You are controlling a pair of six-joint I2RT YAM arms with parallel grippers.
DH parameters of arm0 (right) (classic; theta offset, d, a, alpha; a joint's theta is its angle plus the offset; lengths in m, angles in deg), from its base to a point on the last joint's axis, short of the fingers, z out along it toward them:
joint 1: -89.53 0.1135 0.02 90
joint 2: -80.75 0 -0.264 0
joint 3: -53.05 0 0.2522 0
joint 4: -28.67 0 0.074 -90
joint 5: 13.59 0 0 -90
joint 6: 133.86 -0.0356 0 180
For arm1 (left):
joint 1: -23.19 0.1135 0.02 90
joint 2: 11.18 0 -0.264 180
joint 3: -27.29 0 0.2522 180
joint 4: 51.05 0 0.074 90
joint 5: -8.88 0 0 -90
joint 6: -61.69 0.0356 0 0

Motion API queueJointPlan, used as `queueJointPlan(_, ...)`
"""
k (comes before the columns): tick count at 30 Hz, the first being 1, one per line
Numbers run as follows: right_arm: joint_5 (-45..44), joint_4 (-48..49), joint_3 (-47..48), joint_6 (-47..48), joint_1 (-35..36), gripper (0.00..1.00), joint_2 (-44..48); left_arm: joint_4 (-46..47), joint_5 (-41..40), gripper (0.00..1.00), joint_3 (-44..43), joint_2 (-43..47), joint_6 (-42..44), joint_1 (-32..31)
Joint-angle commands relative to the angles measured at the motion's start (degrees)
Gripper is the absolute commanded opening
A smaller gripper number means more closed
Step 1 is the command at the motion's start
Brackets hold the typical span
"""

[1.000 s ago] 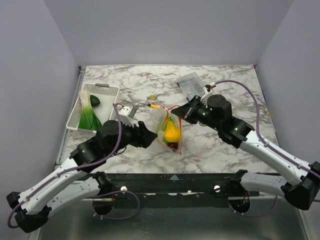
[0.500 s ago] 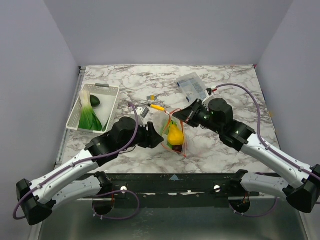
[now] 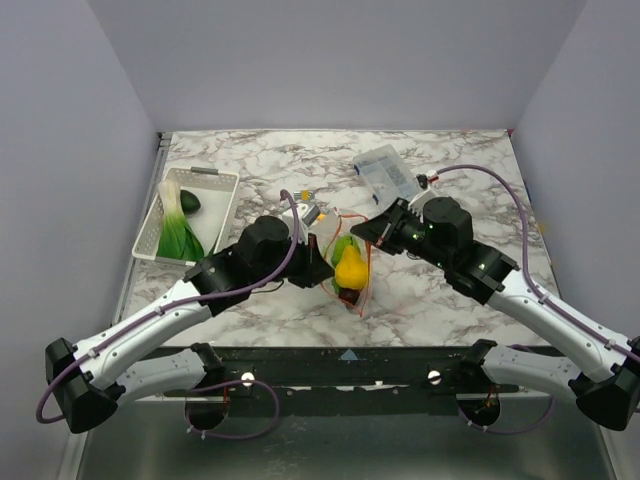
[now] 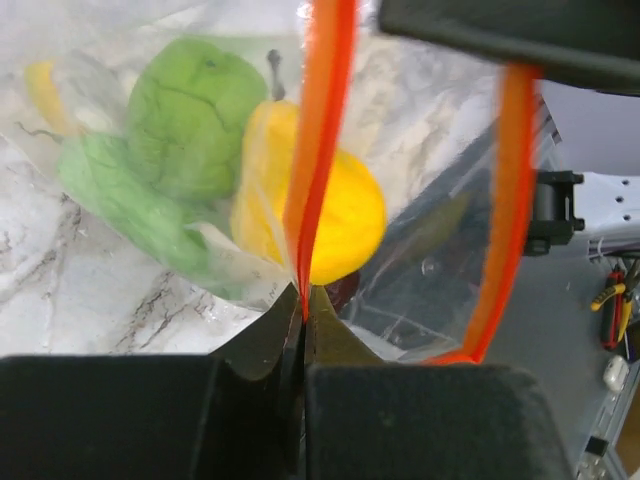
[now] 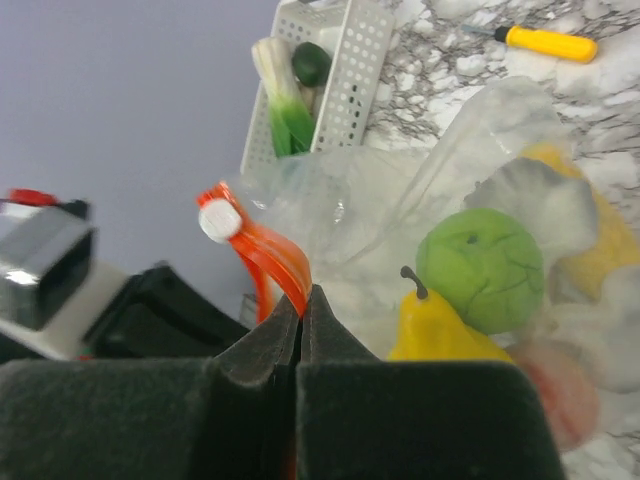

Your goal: Place the food in the zip-top bag and seal the zipper

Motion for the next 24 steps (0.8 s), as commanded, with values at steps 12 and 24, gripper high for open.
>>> queueJointPlan(12,32.78,-7.75,9.22,30.4,0.45,0.35,-3.95,-16.76,28.56,0.0,-16.03,-5.5,19.68,8.08)
queueJointPlan(24,24.03,-8.99,9.32,25.49,0.4,0.01,-13.05,-7.31,35.23,0.0,-5.38,-2.25,19.2,9.73)
